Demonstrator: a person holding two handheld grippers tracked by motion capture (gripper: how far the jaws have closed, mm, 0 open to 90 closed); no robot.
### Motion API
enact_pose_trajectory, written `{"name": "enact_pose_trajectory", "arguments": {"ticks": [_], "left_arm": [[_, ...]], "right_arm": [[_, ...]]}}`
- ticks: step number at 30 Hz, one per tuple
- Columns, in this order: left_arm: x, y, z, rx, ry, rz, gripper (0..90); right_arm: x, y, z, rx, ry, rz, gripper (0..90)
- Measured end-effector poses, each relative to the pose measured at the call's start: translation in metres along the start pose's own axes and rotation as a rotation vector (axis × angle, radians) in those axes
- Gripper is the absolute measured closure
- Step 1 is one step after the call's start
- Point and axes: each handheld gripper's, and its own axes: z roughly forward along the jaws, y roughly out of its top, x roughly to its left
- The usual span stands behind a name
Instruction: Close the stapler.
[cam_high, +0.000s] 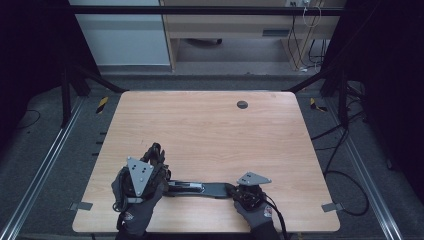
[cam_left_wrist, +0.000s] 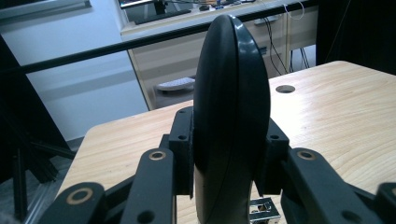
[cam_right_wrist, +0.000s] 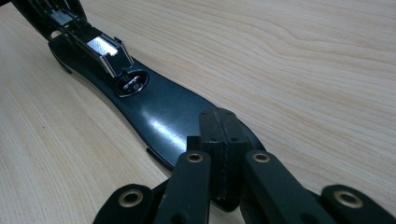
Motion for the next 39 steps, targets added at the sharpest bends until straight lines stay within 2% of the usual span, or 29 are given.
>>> {"name": "enact_pose_trajectory", "arguments": {"ticks": [15,32,34,35,36,39], "left_arm": [[-0.025,0.000,0.005,-0.018,0.034,0.102,65.2],[-0.044,-0.003,0.008,-0.038,0.059,0.199,65.5],[-0.050,-0.004,0.009,-0.042,0.050,0.241,65.2],[-0.058,-0.004,0.010,-0.041,0.054,0.277,65.1],[-0.058,-0.004,0.010,-0.041,0.054,0.277,65.1],[-0.071,-0.007,0.014,-0.040,0.063,0.334,64.9]], "right_arm": [[0.000,0.000,0.000,0.001,0.003,0.007,90.0],[0.000,0.000,0.000,0.001,0.001,0.008,90.0],[0.000,0.000,0.000,-0.001,0.002,0.007,90.0],[0.001,-0.001,0.000,0.000,0.003,0.010,90.0],[0.001,-0.001,0.000,0.000,0.003,0.010,90.0],[0.001,-0.001,0.000,-0.004,0.003,0.004,90.0]]}}
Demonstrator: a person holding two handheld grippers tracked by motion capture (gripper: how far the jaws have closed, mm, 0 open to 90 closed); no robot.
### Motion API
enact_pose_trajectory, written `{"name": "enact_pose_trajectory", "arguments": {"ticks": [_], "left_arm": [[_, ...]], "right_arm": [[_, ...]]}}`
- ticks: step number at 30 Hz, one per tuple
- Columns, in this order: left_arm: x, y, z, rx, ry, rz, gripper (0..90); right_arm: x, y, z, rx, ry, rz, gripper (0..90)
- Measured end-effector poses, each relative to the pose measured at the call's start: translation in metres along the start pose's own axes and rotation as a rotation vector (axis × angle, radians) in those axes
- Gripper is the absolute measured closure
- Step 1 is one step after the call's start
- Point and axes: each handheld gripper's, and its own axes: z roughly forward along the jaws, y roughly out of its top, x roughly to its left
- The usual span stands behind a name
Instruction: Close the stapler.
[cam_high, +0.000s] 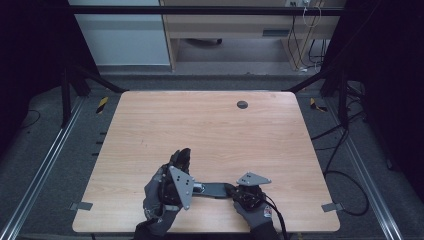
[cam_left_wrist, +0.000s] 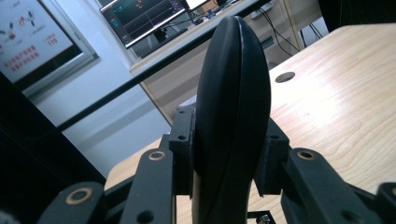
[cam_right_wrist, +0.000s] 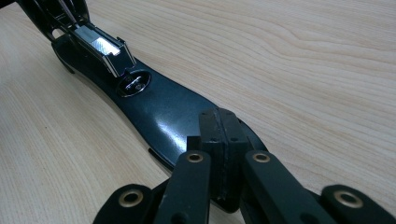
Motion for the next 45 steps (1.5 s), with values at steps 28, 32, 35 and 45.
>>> {"name": "enact_pose_trajectory", "arguments": {"ticks": [28,32,35,45], "left_arm": [[-0.049,0.000,0.006,0.017,-0.029,0.295,63.4],[-0.054,-0.001,0.007,0.026,-0.033,0.330,63.2],[-0.058,-0.002,0.008,0.025,-0.037,0.344,63.0],[-0.068,-0.005,0.008,0.029,-0.052,0.404,62.1]], "right_arm": [[-0.001,-0.001,-0.001,-0.001,0.005,-0.001,90.0],[-0.001,-0.002,-0.002,-0.003,0.011,-0.006,90.0],[-0.001,-0.002,-0.002,-0.002,0.016,-0.004,90.0],[-0.003,-0.004,-0.003,-0.012,0.046,0.009,90.0]]}}
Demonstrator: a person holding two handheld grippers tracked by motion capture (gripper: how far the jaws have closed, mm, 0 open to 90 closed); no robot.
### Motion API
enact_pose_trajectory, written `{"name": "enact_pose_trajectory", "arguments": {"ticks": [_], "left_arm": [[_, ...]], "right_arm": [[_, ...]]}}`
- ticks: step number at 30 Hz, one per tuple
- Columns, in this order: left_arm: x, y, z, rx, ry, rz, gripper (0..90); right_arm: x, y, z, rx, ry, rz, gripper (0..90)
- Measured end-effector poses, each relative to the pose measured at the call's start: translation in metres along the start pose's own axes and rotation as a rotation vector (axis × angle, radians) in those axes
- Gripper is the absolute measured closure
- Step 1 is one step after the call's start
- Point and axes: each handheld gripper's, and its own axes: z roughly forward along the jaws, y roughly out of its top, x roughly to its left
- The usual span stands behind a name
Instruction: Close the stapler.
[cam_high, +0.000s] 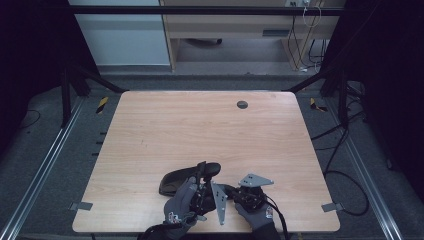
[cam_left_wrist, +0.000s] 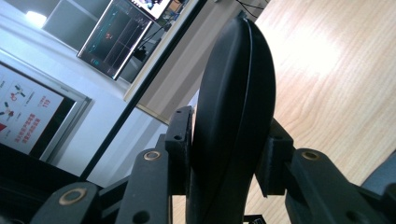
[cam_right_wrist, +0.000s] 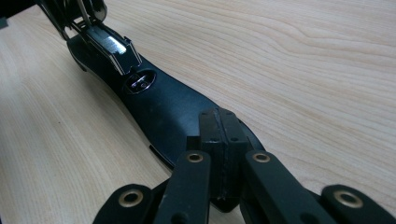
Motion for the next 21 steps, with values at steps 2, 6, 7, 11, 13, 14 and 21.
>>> {"name": "enact_pose_trajectory", "arguments": {"ticks": [2,6,7,11,13,14,21], "left_arm": [[-0.005,0.000,0.001,-0.004,-0.003,0.013,62.0],[-0.009,0.000,0.001,0.001,-0.004,0.039,61.9],[-0.012,0.000,0.001,0.004,-0.002,0.068,61.9],[-0.021,0.000,0.002,0.010,-0.001,0.099,61.7],[-0.023,0.000,0.002,0.011,-0.003,0.109,61.6],[-0.024,0.000,0.002,0.012,-0.005,0.112,61.5],[-0.033,0.000,0.003,0.020,-0.011,0.166,60.7]], "right_arm": [[-0.001,0.000,-0.001,0.000,0.007,0.007,90.0],[-0.001,-0.001,-0.001,-0.002,-0.003,0.001,90.0],[-0.002,-0.001,-0.001,-0.002,-0.005,0.000,90.0],[-0.003,-0.001,-0.002,-0.004,-0.001,-0.002,90.0],[-0.003,-0.001,-0.002,-0.002,0.000,0.001,90.0],[-0.004,-0.001,-0.002,-0.003,-0.002,-0.001,90.0],[-0.006,-0.002,-0.004,-0.005,0.002,0.003,90.0]]}}
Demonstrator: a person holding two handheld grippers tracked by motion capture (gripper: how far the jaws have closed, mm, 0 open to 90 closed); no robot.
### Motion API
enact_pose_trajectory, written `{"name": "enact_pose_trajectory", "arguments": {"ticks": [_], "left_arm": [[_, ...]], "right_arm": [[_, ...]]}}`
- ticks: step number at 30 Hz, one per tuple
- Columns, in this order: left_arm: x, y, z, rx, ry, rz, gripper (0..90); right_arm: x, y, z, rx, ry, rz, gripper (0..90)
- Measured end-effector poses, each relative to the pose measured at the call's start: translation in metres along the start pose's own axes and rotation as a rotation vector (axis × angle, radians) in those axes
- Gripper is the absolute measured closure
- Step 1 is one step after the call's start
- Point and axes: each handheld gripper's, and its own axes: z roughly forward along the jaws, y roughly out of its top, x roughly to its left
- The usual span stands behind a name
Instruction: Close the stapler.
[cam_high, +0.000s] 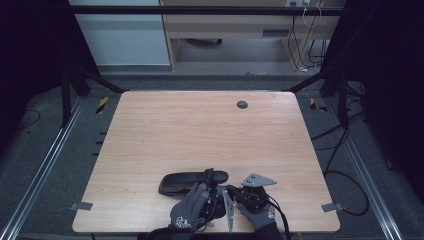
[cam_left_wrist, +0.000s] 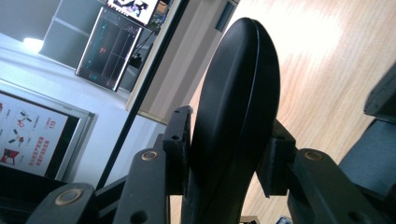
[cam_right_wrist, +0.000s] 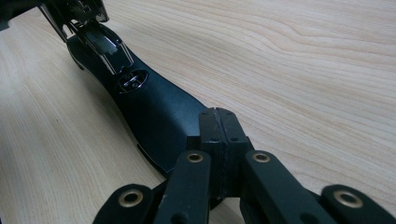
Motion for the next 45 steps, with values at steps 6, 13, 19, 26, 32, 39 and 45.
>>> {"name": "enact_pose_trajectory", "arguments": {"ticks": [6,13,19,26,32,39,45], "left_arm": [[-0.009,0.000,0.000,0.004,-0.018,0.045,59.8],[-0.019,-0.001,0.002,0.008,-0.027,0.091,58.8],[-0.025,-0.001,0.003,0.012,-0.052,0.108,58.0],[-0.020,-0.001,0.002,-0.003,-0.097,0.080,54.2],[-0.017,0.002,-0.004,-0.043,-0.138,0.041,45.2],[-0.003,0.011,-0.007,-0.086,-0.233,-0.079,40.8],[0.012,0.013,-0.003,-0.113,-0.338,-0.224,39.3]], "right_arm": [[-0.005,-0.001,-0.002,-0.014,-0.015,0.002,90.0],[-0.010,-0.002,-0.006,-0.020,-0.026,0.010,90.0],[-0.014,-0.002,-0.009,-0.020,-0.036,0.015,90.0],[-0.020,-0.003,-0.013,-0.027,-0.060,0.024,89.9],[-0.025,-0.003,-0.016,-0.033,-0.090,0.030,85.2],[-0.031,-0.003,-0.019,-0.046,-0.116,0.037,81.3],[-0.038,-0.004,-0.024,-0.059,-0.147,0.050,77.6]]}}
